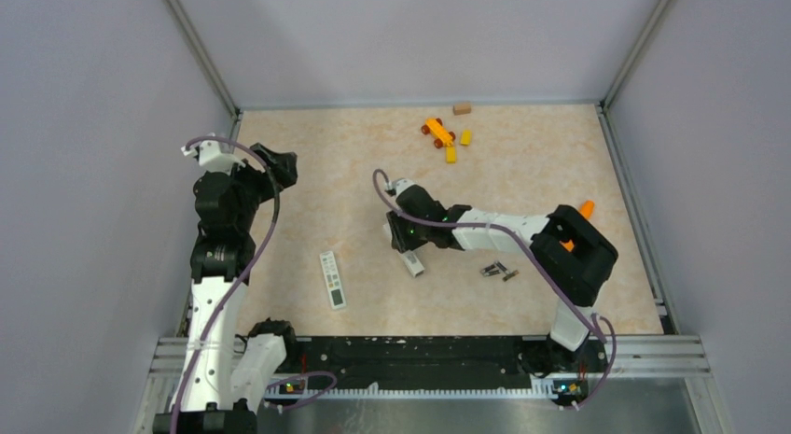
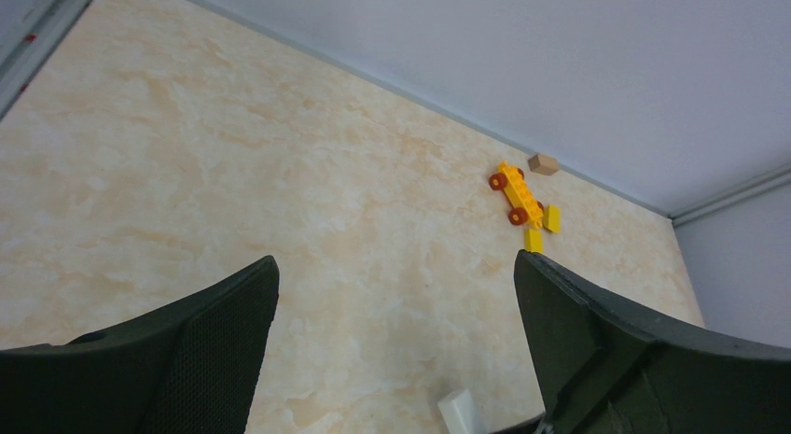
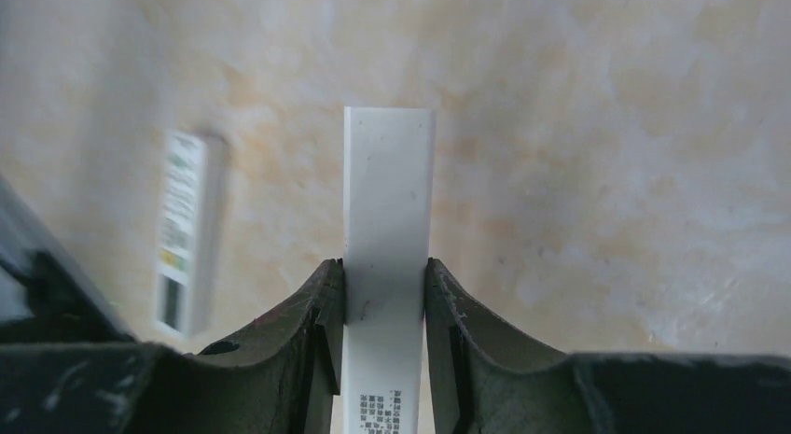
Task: Load the batteries into the remote control
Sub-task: Pick up the remote control from the center of the board, then adjust the remote control.
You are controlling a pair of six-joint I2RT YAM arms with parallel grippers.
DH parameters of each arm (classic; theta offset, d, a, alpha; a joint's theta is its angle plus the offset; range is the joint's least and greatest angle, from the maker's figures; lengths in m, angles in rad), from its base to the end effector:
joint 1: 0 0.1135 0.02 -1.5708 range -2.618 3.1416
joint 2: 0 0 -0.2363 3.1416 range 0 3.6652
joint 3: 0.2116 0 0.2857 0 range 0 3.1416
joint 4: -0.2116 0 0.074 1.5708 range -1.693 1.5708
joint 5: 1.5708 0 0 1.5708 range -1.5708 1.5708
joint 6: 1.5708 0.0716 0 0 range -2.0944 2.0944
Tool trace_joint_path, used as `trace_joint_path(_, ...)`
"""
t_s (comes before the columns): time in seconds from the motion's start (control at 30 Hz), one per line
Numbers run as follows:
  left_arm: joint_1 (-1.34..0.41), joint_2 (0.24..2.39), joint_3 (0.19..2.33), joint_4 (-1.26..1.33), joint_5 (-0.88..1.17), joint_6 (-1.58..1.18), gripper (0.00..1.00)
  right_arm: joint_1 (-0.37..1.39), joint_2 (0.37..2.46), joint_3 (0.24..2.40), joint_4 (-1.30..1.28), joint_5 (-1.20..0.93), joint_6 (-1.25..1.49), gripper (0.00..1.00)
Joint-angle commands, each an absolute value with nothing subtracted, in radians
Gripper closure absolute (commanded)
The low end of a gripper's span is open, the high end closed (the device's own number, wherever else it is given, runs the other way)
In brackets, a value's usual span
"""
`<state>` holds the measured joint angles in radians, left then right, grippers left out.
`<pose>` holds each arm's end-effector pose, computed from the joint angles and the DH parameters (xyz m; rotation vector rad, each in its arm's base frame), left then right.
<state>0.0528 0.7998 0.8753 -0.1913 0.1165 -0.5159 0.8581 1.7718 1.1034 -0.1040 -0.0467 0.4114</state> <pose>0.2735 0.0061 0.3471 -0.3929 1.6596 -0.4447 0.2772 0.3259 0.1175 -0.5650 2.3789 0.6576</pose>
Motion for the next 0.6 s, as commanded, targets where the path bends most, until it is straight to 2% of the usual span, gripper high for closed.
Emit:
trace_joint_path(0.0, 0.055, 0.828, 0.867, -0.057, 0.357, -0.495, 0.01, 0.678, 1.631, 1.07, 0.288, -0.43, 0.778, 0.75)
trace_joint_path(0.1, 0.046, 0.842, 0.85, 0.02, 0.452, -0.516, 0.01, 0.582, 1.634, 1.07, 0.427, -0.524, 1.065, 0.75)
trace_joint_path(0.27, -0.094, 0.849, 0.803, 0.147, 0.478, -0.396, 0.01, 0.535, 1.668, 1.145, 0.32, -0.54, 1.397, 0.77)
trace_joint_path(0.33, -0.198, 0.861, 0.801, 0.16, 0.426, -0.28, 0.01, 0.534, 1.667, 1.167, 0.267, -0.534, 1.463, 0.8)
trace_joint_path(0.57, -0.447, 0.932, 0.767, 0.159, 0.366, 0.132, 0.01, 0.535, 1.592, 1.198, -0.03, -0.445, 1.57, 0.78)
